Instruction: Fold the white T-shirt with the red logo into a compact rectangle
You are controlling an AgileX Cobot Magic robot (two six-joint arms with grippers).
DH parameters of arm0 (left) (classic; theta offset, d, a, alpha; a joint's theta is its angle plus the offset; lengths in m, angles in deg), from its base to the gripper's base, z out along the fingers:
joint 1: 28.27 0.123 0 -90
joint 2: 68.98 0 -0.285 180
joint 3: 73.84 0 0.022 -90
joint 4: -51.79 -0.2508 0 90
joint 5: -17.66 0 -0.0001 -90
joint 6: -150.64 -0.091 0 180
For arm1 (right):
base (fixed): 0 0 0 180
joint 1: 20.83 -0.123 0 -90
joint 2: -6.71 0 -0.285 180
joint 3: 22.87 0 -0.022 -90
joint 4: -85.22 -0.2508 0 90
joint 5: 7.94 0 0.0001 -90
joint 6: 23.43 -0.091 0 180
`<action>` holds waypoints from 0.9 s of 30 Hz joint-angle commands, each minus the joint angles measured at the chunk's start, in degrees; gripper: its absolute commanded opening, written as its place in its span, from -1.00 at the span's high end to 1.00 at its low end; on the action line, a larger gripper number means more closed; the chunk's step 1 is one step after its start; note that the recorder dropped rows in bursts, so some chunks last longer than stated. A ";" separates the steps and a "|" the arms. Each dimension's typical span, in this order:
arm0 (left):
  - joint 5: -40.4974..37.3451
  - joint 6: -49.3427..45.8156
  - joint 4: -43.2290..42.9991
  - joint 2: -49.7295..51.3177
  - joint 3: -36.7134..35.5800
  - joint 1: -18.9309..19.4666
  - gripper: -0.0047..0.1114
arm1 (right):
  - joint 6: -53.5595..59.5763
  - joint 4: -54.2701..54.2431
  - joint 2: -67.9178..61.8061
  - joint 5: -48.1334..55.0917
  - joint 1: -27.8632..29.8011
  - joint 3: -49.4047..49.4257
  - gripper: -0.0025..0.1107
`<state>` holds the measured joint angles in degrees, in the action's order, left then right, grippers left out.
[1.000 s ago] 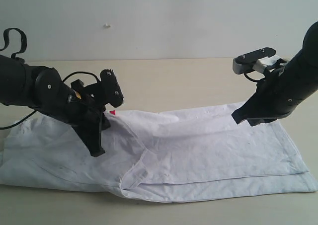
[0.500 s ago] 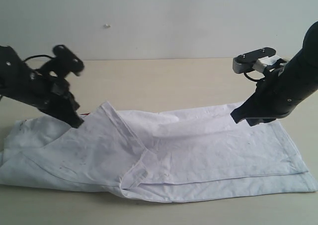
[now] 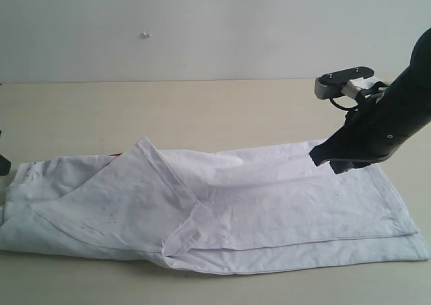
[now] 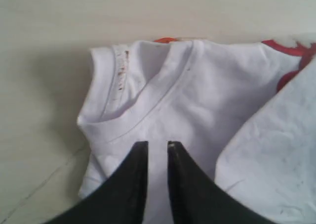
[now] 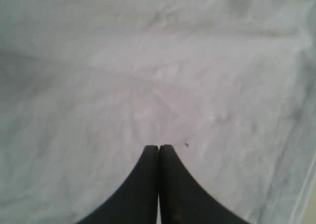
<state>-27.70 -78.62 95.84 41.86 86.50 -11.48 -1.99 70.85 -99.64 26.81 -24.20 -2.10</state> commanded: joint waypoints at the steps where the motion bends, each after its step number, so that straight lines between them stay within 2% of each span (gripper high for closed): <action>1: 0.71 -0.95 0.62 0.45 -1.89 1.49 -0.07 | 0.50 -0.52 0.60 0.08 0.40 0.02 0.96; 3: 0.71 -0.84 0.30 2.02 -2.08 1.49 -0.23 | 0.50 -0.52 0.60 0.08 0.40 0.02 0.96; 4: 0.58 -0.36 -0.08 2.70 -2.08 1.49 -0.25 | 0.50 -0.51 0.60 0.20 0.40 0.02 0.96; 17: -1.90 0.60 -0.97 10.39 -2.08 1.49 -0.25 | 1.37 -0.54 0.60 0.43 0.40 0.02 0.96; 27: -12.18 -5.11 5.19 13.78 -2.08 1.49 -0.25 | 1.37 -0.54 0.60 0.43 0.40 0.02 0.96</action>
<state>-38.48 -82.21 100.95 53.59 84.91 -9.95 -1.14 70.40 -99.64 27.30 -24.20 -2.10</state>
